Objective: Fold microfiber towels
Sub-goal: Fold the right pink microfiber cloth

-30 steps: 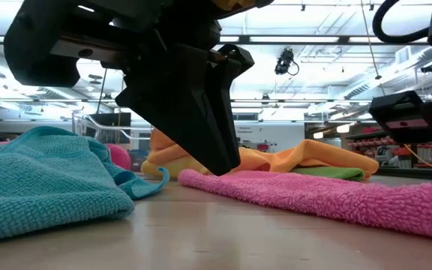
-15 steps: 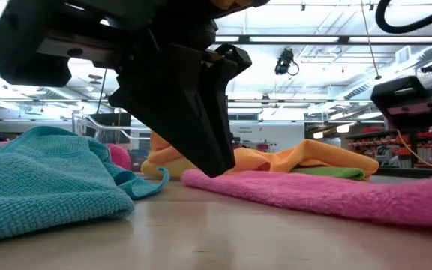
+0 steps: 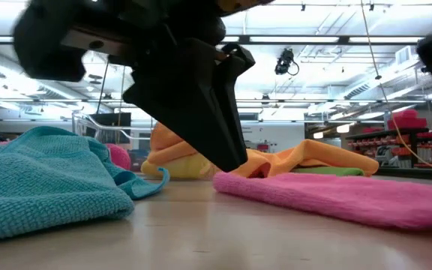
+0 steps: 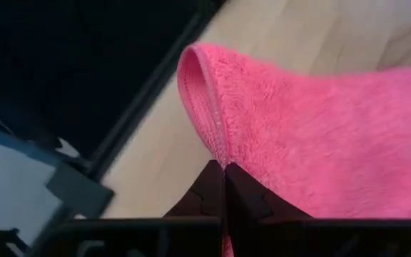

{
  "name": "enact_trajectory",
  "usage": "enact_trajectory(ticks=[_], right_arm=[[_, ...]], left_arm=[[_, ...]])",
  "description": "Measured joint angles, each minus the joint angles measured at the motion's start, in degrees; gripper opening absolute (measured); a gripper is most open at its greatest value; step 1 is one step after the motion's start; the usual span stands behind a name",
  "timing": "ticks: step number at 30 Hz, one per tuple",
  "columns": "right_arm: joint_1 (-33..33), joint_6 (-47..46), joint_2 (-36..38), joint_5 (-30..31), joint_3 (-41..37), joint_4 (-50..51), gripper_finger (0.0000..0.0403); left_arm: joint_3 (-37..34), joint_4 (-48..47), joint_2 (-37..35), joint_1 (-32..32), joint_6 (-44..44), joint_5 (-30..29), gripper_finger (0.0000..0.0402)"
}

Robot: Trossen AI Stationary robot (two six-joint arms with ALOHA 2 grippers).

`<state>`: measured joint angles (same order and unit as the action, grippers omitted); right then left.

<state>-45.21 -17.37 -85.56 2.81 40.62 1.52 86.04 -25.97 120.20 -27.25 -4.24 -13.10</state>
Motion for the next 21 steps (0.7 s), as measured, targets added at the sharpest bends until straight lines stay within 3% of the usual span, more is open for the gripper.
enact_trajectory(ticks=[16,21], right_arm=[[3.08,3.47,2.30,2.66,0.11,2.02,0.0005],[6.79,9.16,1.97,2.69,0.11,0.21,0.0005]], left_arm=[[0.00,-0.33,0.00,0.06,0.55,-0.05,0.0068],[0.00,-2.72,0.00,-2.94,-1.18,-7.28,0.0063]])
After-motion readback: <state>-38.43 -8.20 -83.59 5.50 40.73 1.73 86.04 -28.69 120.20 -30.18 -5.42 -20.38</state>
